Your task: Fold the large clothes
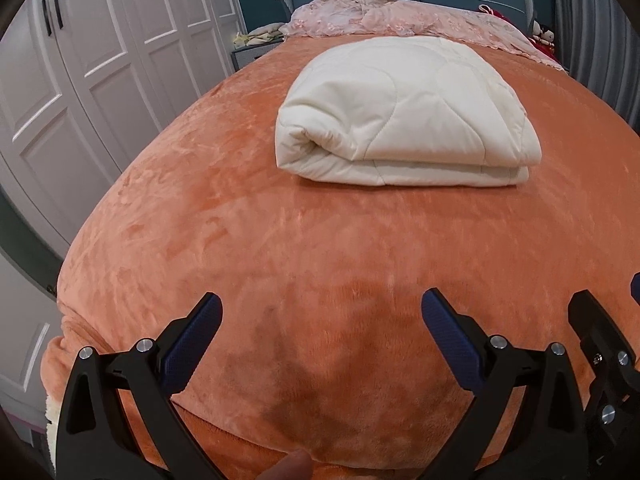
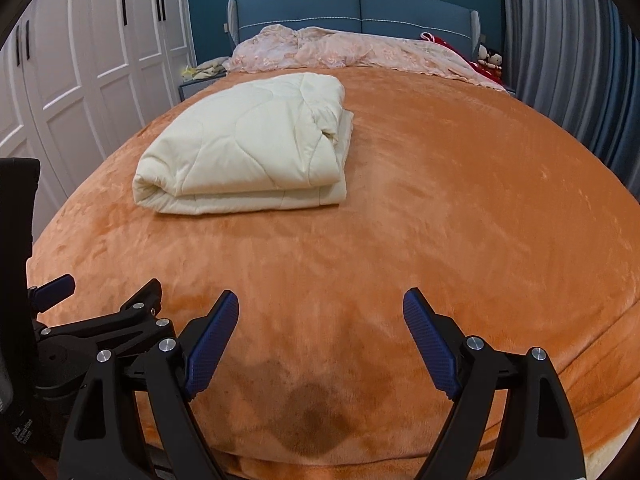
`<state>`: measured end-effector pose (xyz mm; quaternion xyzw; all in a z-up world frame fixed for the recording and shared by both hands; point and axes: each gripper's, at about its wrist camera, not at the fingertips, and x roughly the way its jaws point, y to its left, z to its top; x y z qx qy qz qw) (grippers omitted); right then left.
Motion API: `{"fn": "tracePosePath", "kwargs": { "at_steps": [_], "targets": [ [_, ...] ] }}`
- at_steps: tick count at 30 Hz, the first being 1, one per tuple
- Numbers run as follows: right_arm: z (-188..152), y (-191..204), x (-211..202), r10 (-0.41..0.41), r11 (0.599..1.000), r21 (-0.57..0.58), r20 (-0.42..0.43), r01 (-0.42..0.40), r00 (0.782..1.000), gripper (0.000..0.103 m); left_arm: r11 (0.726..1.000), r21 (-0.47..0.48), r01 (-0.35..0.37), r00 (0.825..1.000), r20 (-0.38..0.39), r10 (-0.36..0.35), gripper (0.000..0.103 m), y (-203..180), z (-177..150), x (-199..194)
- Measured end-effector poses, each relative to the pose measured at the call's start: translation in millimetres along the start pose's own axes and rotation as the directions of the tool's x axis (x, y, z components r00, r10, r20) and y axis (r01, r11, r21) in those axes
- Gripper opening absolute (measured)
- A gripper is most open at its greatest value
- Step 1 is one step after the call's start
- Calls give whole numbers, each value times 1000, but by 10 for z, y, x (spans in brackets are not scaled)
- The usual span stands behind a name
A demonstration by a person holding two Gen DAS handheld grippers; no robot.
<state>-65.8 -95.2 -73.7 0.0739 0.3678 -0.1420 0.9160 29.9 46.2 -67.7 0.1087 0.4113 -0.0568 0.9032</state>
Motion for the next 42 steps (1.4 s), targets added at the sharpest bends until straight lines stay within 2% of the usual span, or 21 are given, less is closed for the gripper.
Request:
{"fn": "tracePosePath", "kwargs": {
  "at_steps": [42],
  "targets": [
    [-103,45,16,-5,999,-33,14,5,1000,82,1000,-6,10,1000,17,-10,97,-25,-142,40]
  ]
}}
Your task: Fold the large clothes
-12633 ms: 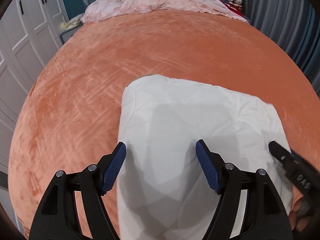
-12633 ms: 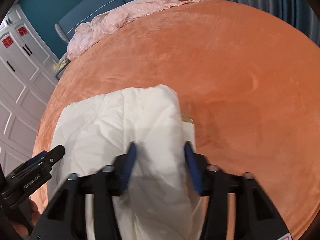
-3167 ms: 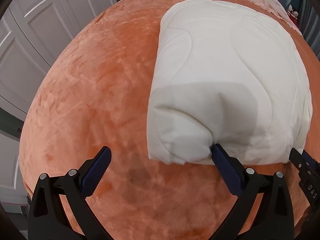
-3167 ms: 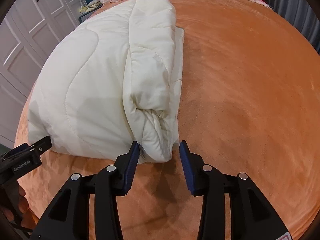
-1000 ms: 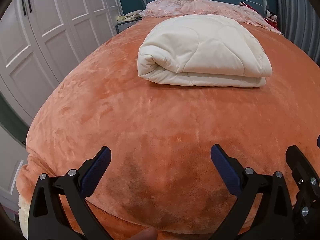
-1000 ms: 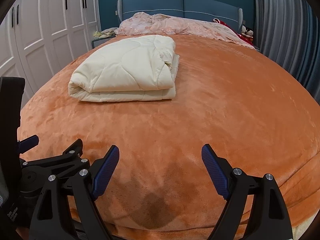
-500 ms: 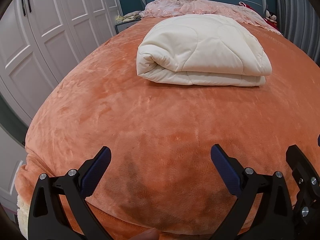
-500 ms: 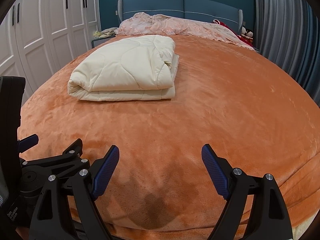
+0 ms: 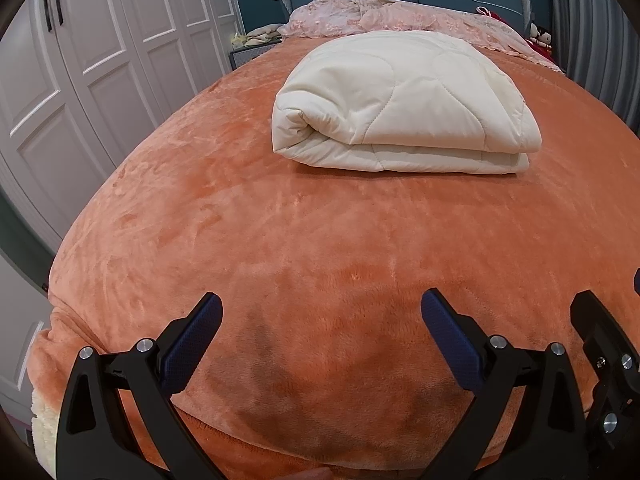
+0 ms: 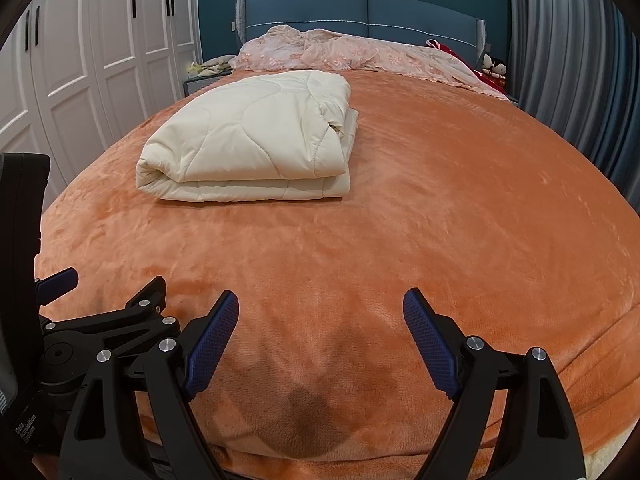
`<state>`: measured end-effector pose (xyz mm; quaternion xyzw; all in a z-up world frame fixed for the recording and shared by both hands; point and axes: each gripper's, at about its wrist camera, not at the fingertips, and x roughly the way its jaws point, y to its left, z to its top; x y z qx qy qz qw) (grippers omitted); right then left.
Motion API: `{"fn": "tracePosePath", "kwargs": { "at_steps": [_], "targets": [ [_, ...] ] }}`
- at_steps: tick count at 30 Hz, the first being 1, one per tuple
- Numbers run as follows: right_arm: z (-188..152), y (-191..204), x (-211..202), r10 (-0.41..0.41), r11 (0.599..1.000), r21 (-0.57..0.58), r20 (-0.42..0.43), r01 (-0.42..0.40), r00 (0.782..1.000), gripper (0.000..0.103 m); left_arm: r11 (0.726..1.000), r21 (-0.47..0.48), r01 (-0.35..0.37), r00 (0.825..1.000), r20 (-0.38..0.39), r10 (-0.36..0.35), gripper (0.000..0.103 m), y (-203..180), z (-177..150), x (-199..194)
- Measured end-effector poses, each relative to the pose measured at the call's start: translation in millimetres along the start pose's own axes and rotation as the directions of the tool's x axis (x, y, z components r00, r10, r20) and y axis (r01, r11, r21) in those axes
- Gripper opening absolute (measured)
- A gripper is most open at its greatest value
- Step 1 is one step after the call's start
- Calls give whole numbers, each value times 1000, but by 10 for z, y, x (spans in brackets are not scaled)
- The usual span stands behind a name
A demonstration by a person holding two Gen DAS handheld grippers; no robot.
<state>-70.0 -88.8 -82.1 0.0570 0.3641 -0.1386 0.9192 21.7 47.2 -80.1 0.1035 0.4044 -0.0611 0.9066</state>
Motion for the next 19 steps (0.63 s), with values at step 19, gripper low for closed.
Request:
{"fn": "tracePosePath", "kwargs": {
  "at_steps": [19],
  "targets": [
    [-25,24,9,-3,1000,16,2,3,1000,82,1000,-3,18,1000,16,-18,92,3,-7,-9]
  ]
}}
